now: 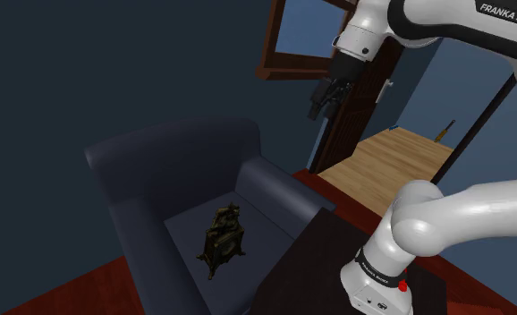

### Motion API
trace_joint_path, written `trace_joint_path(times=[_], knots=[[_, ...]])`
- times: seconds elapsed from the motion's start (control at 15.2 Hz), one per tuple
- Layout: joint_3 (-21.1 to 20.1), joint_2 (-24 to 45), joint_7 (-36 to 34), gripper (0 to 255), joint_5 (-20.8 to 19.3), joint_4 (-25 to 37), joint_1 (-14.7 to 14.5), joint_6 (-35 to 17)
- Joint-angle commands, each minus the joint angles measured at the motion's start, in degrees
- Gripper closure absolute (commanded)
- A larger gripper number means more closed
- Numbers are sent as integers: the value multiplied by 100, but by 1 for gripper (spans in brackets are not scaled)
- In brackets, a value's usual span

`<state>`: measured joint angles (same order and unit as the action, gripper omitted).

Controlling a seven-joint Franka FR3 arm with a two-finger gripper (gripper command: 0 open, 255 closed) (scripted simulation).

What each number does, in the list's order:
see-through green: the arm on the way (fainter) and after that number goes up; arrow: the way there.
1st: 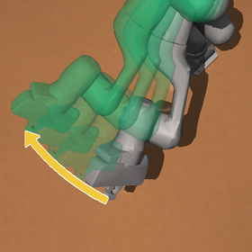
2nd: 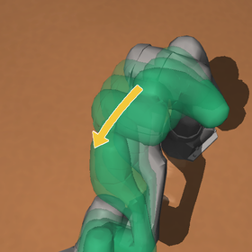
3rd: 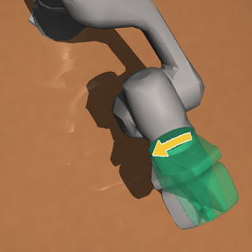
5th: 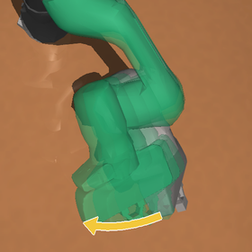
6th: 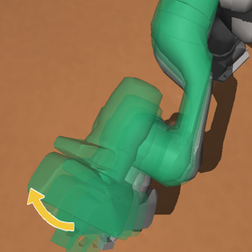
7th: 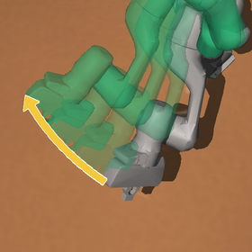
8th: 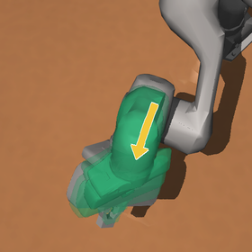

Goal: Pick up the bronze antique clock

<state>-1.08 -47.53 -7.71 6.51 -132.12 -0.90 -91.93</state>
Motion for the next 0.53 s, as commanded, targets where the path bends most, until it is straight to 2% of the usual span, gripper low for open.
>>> trace_joint_path(times=[0.0,0.46], knots=[[0,0,0,0,0,0,0,0],[-861,707,-1311,0,79,-590,281,-1083]])
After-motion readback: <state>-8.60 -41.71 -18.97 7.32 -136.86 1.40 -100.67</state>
